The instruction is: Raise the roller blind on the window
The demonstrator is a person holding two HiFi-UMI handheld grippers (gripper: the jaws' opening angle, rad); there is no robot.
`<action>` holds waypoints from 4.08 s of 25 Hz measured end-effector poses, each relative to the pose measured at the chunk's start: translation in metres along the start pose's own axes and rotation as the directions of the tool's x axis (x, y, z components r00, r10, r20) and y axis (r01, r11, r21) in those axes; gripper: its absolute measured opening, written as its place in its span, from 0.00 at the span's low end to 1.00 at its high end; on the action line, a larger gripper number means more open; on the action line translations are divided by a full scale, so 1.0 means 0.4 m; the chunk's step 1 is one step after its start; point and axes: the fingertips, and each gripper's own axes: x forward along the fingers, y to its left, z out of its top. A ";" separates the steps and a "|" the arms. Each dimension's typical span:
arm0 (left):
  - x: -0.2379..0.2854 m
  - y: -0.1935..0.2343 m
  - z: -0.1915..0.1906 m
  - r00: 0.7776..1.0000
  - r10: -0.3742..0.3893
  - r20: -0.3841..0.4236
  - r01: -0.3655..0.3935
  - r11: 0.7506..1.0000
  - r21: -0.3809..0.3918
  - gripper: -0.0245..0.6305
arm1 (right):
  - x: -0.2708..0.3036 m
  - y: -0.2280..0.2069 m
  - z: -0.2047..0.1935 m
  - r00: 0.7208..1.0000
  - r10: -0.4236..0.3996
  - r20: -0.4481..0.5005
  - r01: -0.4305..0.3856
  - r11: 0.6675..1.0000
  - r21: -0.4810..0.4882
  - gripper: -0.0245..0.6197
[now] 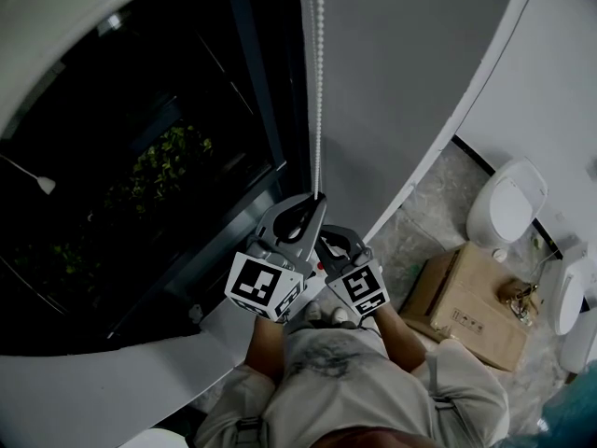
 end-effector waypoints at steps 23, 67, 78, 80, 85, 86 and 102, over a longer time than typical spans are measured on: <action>-0.038 -0.001 -0.279 0.983 0.001 -0.184 -0.023 0.993 -0.117 0.07 | 0.033 0.052 -0.268 0.979 0.038 -0.199 -0.029 0.998 0.052 0.06; -0.046 0.063 -0.385 0.968 0.058 -0.243 -0.089 0.989 -0.121 0.07 | -0.068 -0.022 -0.024 1.000 0.004 0.005 -0.005 0.998 0.055 0.10; -0.038 0.041 -0.386 0.970 0.038 -0.240 -0.070 0.989 -0.128 0.07 | -0.087 -0.072 0.338 0.961 0.034 0.273 -0.041 0.999 0.023 0.13; -0.036 0.036 -0.387 0.970 0.033 -0.240 -0.066 0.989 -0.130 0.07 | -0.085 -0.079 0.379 0.956 0.044 0.290 -0.051 0.999 0.017 0.13; -0.033 0.029 -0.389 0.971 0.025 -0.237 -0.057 0.990 -0.132 0.07 | -0.068 -0.099 0.458 0.950 0.052 0.308 -0.049 0.999 -0.018 0.15; -0.032 0.027 -0.389 0.972 0.024 -0.235 -0.056 0.990 -0.133 0.07 | -0.065 -0.102 0.474 0.946 0.052 0.319 -0.048 0.999 -0.020 0.15; -0.028 0.016 -0.431 0.967 0.014 -0.256 -0.057 0.986 -0.159 0.07 | -0.065 -0.103 0.475 0.938 -0.022 0.347 0.036 0.999 -0.035 0.05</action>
